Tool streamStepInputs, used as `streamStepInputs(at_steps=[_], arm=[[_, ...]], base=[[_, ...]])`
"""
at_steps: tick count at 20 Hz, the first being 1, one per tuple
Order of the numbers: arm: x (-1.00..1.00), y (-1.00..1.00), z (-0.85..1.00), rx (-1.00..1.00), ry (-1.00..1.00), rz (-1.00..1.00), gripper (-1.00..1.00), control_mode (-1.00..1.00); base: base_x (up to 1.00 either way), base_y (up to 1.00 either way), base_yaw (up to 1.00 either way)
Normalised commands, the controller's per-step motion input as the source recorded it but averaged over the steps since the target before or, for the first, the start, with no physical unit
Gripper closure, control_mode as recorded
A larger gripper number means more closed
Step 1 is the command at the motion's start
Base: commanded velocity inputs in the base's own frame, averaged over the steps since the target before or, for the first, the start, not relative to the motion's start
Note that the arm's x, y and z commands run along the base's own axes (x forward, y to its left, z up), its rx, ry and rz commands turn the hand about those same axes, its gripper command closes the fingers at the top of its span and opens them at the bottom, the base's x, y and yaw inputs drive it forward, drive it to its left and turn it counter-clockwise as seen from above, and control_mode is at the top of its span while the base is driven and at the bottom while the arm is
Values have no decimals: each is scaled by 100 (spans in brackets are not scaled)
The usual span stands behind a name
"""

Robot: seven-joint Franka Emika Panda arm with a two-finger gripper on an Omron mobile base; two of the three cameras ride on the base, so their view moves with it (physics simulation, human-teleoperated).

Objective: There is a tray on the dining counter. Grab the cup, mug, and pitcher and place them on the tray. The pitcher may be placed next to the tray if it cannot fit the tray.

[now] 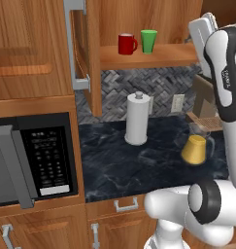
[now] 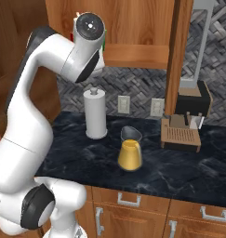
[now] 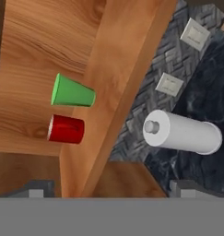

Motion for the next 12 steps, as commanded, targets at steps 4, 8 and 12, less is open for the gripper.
streamStepInputs(at_steps=[4,8,12], arm=[[54,0,0,0,0,0,-100,-100],[57,1,6,0,1,0,-100,-100],[53,0,0,0,0,-1,-100,-100]], base=[[0,0,0],[0,0,0],[0,0,0]])
